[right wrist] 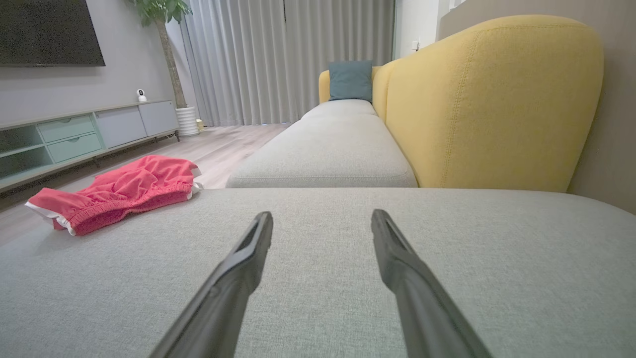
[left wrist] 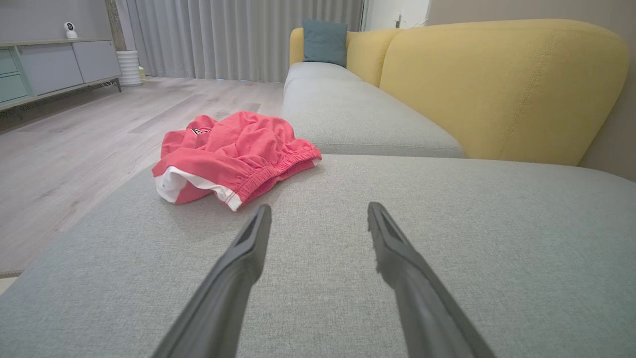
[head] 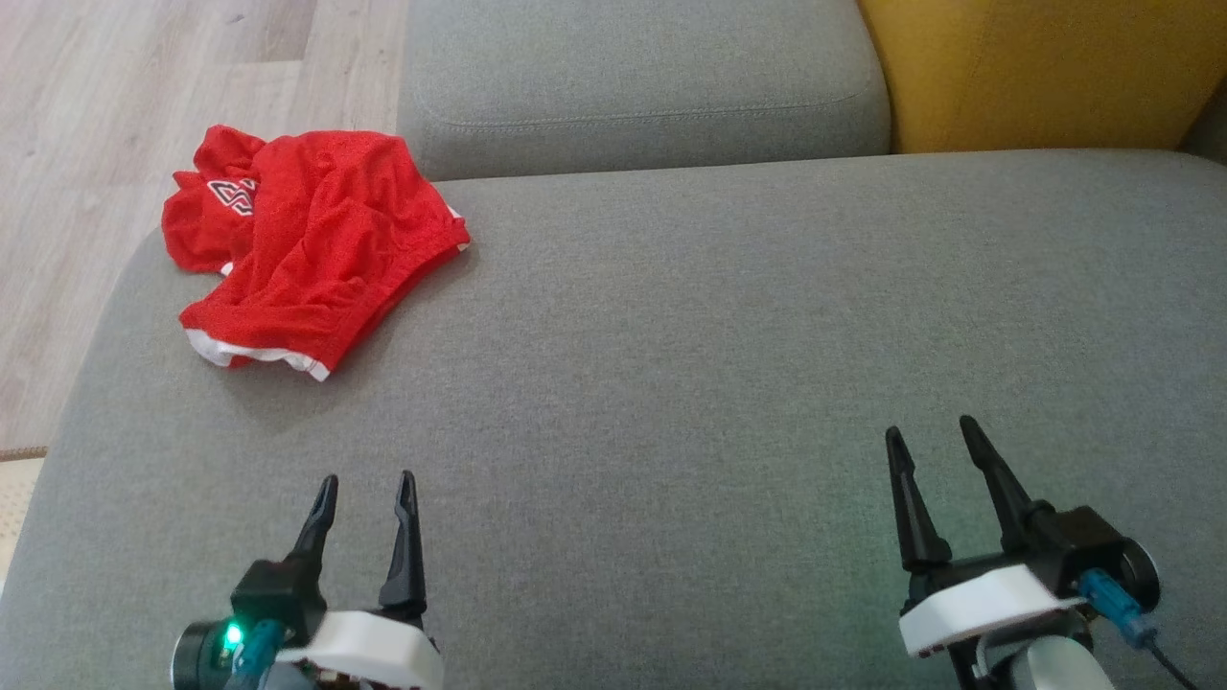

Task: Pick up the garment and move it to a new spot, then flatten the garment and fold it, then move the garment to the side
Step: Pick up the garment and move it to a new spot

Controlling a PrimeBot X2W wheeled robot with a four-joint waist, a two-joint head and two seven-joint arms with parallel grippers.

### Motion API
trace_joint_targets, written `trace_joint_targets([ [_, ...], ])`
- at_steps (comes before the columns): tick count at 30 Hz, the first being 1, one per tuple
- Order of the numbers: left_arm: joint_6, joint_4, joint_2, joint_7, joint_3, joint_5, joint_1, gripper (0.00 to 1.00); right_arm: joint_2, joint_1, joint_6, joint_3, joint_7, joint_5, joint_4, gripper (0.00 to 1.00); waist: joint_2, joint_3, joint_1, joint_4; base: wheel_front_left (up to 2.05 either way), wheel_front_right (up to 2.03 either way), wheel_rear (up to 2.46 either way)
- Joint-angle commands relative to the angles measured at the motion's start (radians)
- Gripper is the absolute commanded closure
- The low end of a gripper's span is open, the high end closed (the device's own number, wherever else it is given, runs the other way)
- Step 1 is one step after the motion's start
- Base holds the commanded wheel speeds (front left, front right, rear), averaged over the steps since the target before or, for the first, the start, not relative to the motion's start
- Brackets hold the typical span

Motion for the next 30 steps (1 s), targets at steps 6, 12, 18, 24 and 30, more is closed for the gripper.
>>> trace_joint_targets([
  [6,0.003,-0.020,0.008,-0.012,0.028,-0.001,-0.034,0.00,-0.009,-0.055,-0.001,0.018,-0.011,0.008,-0.029,0.00,0.0000,-0.001,0.0000,-0.001,0.00,0.00,0.00],
  [12,0.003,-0.017,0.008,-0.012,0.028,-0.002,-0.034,0.00,-0.009,-0.055,-0.001,0.015,-0.011,0.008,-0.030,0.00,0.0000,-0.001,0.0000,-0.002,0.00,0.00,0.00],
  [18,0.004,-0.013,0.008,-0.012,0.026,-0.002,-0.036,0.00,-0.009,-0.055,-0.001,0.014,-0.011,0.008,-0.030,0.00,0.0000,0.000,0.0000,-0.001,0.00,0.00,0.00],
  [24,0.006,-0.011,0.008,-0.012,0.026,-0.001,-0.036,0.00,-0.009,-0.054,-0.001,0.014,-0.011,0.009,-0.031,0.00,0.0000,0.000,0.0000,0.000,0.00,0.00,0.00],
  [30,0.004,-0.009,0.008,-0.012,0.025,-0.001,-0.039,0.00,-0.009,-0.052,-0.001,0.013,-0.011,0.009,-0.036,0.00,0.0000,0.003,0.0000,0.010,0.00,0.00,0.00],
])
